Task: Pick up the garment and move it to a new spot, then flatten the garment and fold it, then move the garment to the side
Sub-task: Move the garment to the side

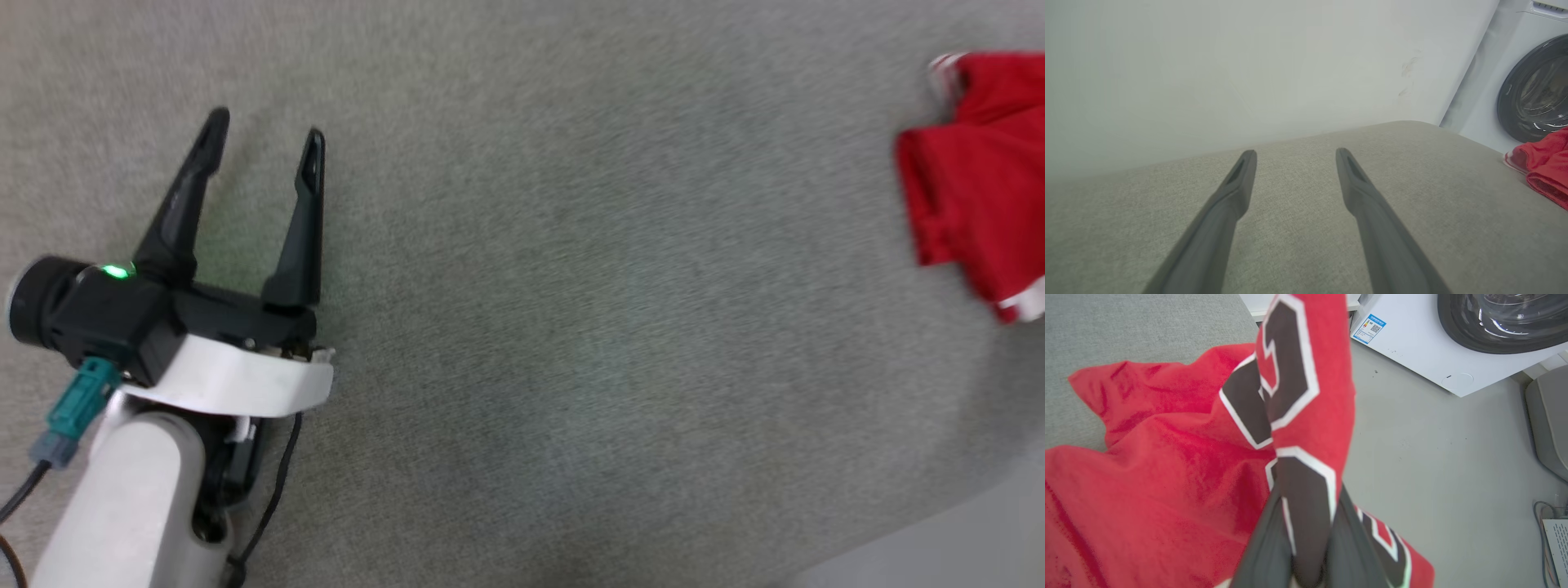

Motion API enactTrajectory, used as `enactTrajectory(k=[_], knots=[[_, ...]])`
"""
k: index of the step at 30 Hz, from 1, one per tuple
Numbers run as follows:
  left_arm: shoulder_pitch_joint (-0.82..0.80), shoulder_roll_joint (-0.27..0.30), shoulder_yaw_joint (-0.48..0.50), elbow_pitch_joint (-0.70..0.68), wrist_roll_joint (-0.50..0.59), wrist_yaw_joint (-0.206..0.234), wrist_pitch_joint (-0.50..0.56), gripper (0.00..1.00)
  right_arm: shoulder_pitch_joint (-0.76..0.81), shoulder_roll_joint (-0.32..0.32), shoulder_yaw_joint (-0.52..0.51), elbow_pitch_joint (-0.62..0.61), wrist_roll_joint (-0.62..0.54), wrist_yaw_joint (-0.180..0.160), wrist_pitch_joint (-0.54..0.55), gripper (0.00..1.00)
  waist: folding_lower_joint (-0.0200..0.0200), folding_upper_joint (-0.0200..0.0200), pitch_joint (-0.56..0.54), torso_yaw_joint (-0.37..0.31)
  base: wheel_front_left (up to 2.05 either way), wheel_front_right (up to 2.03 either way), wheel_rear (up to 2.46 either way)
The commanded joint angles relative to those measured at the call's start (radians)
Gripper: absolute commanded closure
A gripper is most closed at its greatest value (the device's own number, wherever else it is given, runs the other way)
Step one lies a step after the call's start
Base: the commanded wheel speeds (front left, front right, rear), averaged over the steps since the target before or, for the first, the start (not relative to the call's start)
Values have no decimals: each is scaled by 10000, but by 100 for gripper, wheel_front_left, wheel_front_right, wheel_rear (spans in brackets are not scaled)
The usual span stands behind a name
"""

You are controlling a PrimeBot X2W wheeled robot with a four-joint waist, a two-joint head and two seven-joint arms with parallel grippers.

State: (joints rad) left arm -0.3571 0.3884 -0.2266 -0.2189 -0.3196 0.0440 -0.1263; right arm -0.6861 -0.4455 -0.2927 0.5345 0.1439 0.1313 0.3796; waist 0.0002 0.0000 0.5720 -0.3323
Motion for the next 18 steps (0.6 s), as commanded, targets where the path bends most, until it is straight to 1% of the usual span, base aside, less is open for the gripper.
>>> enactTrajectory(k=[1,3,4,5,6,7,13,16,18], knots=[[-262,84,7,-113,75,-25,33,0,-265,41,-198,89,-58,-11,-151,100,-2,0,771,235,0,0,0],[-400,152,-2,-227,100,-65,85,0,-515,75,-565,198,-236,-12,-471,100,-2,0,1039,320,0,0,0],[-442,193,0,-263,130,-75,112,0,-608,147,-645,311,-261,-11,-579,79,-2,0,1134,353,0,0,0],[-475,236,6,-307,152,-78,119,0,-678,197,-712,428,-359,-11,-719,55,-2,0,1227,375,0,0,0],[-496,260,5,-331,168,-72,113,0,-753,258,-822,557,-402,-12,-846,15,-2,0,1294,397,0,0,0],[-504,279,-4,-327,167,-70,133,0,-801,320,-895,696,-473,-11,-947,0,-2,0,1333,413,0,0,0],[-333,283,-29,-130,100,-25,33,0,-952,384,-1653,1424,-1223,-12,-1733,0,-2,0,1172,512,0,0,0],[-106,170,-53,71,0,9,-136,0,-861,245,-1953,1707,-1558,-12,-2160,0,-2,0,729,541,0,0,0],[77,84,-55,229,-74,78,-278,0,-669,194,-2040,1859,-1562,-11,-2365,0,-2,0,338,551,0,0,0]])
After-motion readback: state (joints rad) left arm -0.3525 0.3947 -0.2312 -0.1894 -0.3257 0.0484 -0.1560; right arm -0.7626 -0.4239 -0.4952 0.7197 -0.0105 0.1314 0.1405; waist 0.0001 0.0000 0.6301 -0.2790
